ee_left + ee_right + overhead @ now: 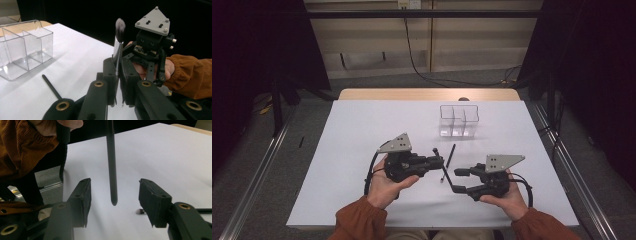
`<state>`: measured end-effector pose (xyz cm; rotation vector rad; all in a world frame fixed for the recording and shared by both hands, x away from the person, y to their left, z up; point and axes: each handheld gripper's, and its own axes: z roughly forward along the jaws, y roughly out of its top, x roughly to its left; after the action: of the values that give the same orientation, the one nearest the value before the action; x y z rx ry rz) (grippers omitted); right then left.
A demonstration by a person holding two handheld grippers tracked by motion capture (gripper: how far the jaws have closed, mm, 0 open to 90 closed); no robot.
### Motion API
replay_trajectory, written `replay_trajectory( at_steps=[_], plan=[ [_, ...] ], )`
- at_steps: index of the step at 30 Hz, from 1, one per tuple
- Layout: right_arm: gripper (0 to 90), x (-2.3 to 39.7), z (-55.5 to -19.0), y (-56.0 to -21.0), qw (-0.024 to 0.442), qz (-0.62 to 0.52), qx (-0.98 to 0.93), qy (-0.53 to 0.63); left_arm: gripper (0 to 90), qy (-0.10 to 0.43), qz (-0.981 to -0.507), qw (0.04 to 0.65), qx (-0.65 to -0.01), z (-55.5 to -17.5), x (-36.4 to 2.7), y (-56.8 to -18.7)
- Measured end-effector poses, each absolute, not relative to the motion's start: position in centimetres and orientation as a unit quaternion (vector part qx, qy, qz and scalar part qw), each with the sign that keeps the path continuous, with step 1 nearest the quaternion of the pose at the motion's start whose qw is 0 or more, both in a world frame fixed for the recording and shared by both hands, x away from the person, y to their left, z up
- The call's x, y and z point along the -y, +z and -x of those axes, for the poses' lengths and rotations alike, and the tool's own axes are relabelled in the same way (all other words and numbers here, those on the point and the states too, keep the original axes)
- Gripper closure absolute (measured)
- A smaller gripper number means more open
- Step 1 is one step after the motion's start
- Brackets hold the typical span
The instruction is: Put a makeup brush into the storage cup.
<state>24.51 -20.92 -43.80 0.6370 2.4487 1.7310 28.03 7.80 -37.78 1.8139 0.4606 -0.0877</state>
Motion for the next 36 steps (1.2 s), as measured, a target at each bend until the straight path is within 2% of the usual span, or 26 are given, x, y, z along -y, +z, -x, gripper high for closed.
replay_trajectory(
  at_steps=[16,26,36],
  plan=[
    [23.4,21.0,-24.6,-43.5,0.042,-0.226,-0.797,0.559,83.9,-0.026,-0.808,0.554,-0.199,-28.7,-8.5,-36.7],
    [19.2,20.8,-24.7,-43.0,0.047,-0.23,-0.794,0.561,83.9,-0.024,-0.835,0.517,-0.187,-28.8,-7.8,-36.1],
    [21.1,20.2,-24.8,-42.6,0.041,-0.226,-0.795,0.561,83.9,-0.027,-0.848,0.498,-0.181,-28.7,-6.9,-35.9]
  ],
)
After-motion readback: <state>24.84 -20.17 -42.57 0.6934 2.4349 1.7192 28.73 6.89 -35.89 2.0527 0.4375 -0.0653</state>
